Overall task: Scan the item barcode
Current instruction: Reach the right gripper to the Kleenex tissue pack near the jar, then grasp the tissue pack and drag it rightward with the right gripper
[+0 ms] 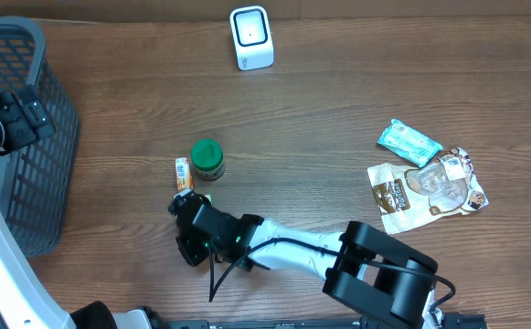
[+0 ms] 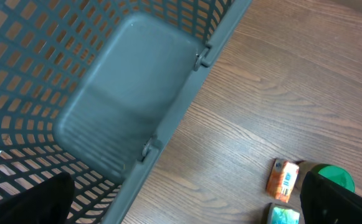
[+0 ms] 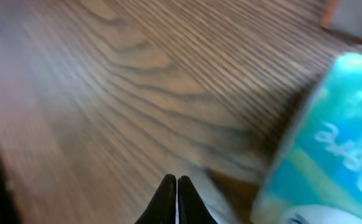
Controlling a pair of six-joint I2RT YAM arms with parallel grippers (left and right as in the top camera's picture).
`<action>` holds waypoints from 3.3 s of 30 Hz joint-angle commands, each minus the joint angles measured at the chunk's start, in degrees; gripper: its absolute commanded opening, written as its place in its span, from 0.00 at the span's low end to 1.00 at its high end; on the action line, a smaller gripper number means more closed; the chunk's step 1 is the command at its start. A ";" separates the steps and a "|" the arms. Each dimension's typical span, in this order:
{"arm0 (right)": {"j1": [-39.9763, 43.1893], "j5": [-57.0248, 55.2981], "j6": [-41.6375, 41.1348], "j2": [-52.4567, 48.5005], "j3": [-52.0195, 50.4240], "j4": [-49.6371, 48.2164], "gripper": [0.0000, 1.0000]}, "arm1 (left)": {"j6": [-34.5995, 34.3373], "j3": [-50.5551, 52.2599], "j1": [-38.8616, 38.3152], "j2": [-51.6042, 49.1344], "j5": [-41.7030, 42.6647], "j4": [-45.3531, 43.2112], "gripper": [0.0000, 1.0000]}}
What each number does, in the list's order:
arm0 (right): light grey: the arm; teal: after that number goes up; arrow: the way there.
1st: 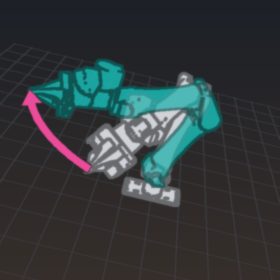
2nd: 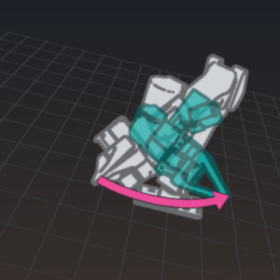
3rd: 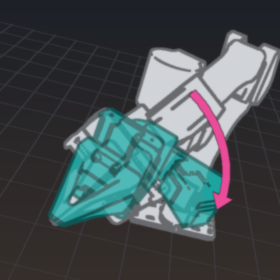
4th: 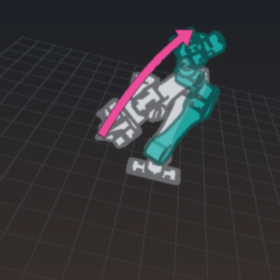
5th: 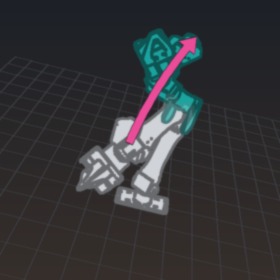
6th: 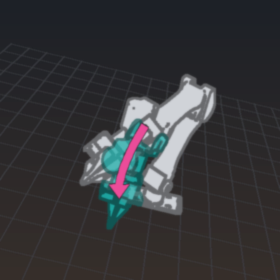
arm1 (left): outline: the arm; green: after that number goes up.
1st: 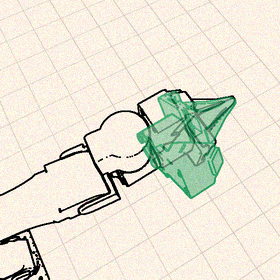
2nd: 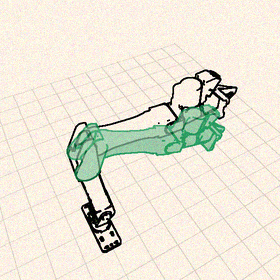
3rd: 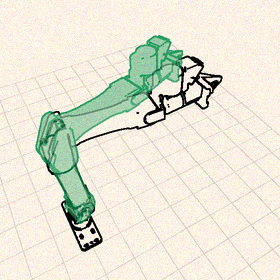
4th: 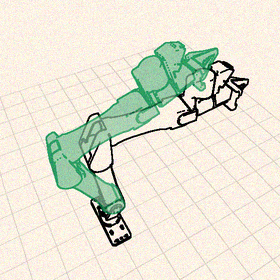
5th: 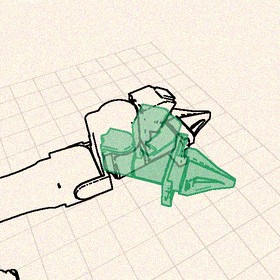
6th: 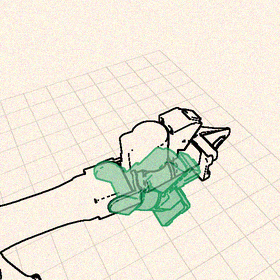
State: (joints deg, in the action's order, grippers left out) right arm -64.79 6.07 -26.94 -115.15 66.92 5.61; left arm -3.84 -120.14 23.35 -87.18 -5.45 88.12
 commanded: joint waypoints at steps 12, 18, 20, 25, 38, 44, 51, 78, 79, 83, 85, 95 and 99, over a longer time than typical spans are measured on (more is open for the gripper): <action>6.67 -6.51 -4.63 4.59 0.11 11.45 0.04 | 1.09 -0.76 0.20 -0.15 -0.50 -0.07 0.99; 10.91 -8.28 -7.41 8.26 0.11 15.56 0.04 | 1.09 -0.76 0.20 -0.15 -0.50 -0.07 1.00; 12.17 -5.46 -7.39 8.57 0.44 14.64 0.04 | 1.09 -0.76 0.20 -0.15 -0.50 -0.07 1.00; 12.07 5.11 -7.15 8.57 0.63 9.18 0.14 | 1.09 -0.76 0.20 -0.15 -0.50 -0.07 0.99; 7.45 -0.20 -7.15 8.22 0.59 5.84 0.34 | 1.09 -0.76 0.20 -0.15 -0.50 -0.07 0.99; 5.25 1.01 -3.04 5.18 0.59 -0.55 0.36 | 1.09 -0.76 0.20 -0.15 -0.50 -0.07 1.00; 7.21 -3.67 -3.30 2.49 0.59 -0.07 0.40 | 1.09 -0.76 0.20 -0.15 -0.50 -0.07 0.99; 22.01 -3.43 28.41 2.75 2.95 21.00 0.47 | 1.09 -0.76 0.20 -0.15 -0.50 -0.07 0.99; 22.99 -3.48 33.20 2.78 3.52 22.23 0.47 | 1.09 -0.76 0.20 -0.15 -0.50 -0.09 0.99; 25.75 -3.50 46.93 3.58 5.31 25.03 0.50 | 1.09 -0.76 0.20 -0.15 -0.50 -0.07 0.99; 26.69 -3.54 50.82 4.68 6.40 25.73 0.52 | 1.09 -0.76 0.20 -0.15 -0.50 -0.09 0.99; 26.99 0.83 31.21 8.20 11.76 23.91 0.34 | 1.09 -0.76 0.20 -0.15 -0.50 -0.07 1.00; 26.75 1.53 5.07 7.21 9.79 20.94 0.04 | 1.09 -0.76 0.20 -0.15 -0.50 -0.09 1.00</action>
State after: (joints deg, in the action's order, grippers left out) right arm -37.65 6.04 -0.23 -108.60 77.56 27.44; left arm -3.84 -120.14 23.35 -87.18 -5.45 88.12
